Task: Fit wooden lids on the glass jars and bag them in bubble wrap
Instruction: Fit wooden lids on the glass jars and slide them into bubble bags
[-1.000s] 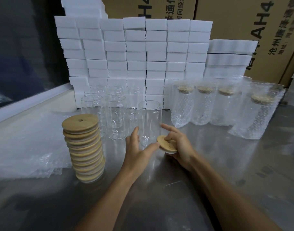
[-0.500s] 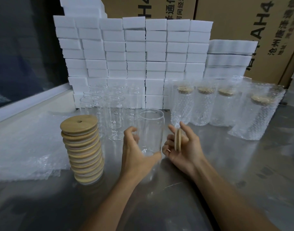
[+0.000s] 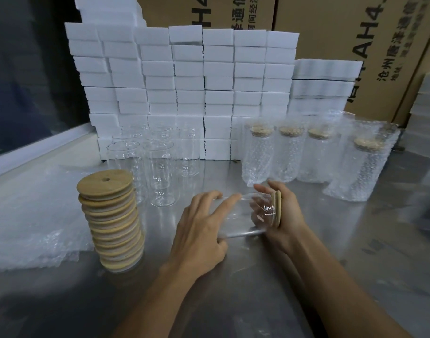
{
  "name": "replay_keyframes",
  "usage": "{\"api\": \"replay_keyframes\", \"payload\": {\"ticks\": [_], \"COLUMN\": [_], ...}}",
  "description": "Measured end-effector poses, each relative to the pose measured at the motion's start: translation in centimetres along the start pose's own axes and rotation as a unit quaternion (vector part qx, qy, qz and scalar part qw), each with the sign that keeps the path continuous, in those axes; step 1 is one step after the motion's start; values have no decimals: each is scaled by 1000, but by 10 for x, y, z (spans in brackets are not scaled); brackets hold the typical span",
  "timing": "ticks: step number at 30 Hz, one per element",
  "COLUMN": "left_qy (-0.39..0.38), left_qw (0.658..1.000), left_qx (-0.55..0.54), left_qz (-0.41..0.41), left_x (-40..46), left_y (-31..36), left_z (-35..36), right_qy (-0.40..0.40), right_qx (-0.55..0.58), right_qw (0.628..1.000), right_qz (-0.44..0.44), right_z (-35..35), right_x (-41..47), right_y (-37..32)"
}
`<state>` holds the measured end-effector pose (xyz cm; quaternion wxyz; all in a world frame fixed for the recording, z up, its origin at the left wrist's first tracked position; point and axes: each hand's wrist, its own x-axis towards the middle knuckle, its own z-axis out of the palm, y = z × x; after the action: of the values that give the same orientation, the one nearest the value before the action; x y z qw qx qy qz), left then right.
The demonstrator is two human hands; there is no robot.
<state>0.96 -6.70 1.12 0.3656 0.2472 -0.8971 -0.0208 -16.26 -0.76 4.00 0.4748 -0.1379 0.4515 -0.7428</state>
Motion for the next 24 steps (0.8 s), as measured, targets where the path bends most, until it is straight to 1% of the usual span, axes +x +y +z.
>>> {"api": "replay_keyframes", "payload": {"ticks": [2,4,6,8,11,13,14,16,17,18,19,21,23,24], "left_qy": [0,-11,-12,-2,20,17,12,2,-2,-3,2,34,62,60], "left_qw": [1000,1000,999,997,984,963,950,931,931,937,951,981,993,993], "left_qx": [-3,-12,-23,-56,-154,-240,-280,-327,-327,-308,-267,-141,-40,-21], "left_qz": [-4,-14,-25,-49,-91,-124,-140,-161,-164,-163,-156,-127,-97,-95], "left_x": [0,0,-1,-1,1,1,1,1,1,0,0,-1,-1,-1], "left_y": [-2,-4,-6,-7,-9,-10,-11,-11,-10,-9,-7,-3,0,0], "left_z": [-3,-5,-6,-6,-4,-3,-2,-1,-1,-2,-2,-5,-8,-10], "right_qy": [-8,-12,-9,-6,-40,-47,-47,-41,-36,-32,-25,-8,13,16], "right_qx": [-56,-114,-161,-190,-220,-259,-271,-268,-264,-262,-261,-265,-282,-285], "right_qw": [998,993,983,965,924,886,872,865,866,867,868,874,876,880], "right_qz": [-4,-31,-89,-179,-311,-381,-404,-422,-424,-423,-421,-407,-391,-379], "right_z": [2,6,11,16,27,33,35,36,35,35,34,32,31,30], "right_x": [0,-1,-5,-11,-26,-34,-36,-36,-35,-34,-33,-30,-27,-26], "right_y": [1,1,2,3,4,6,8,9,8,8,9,11,14,15]}}
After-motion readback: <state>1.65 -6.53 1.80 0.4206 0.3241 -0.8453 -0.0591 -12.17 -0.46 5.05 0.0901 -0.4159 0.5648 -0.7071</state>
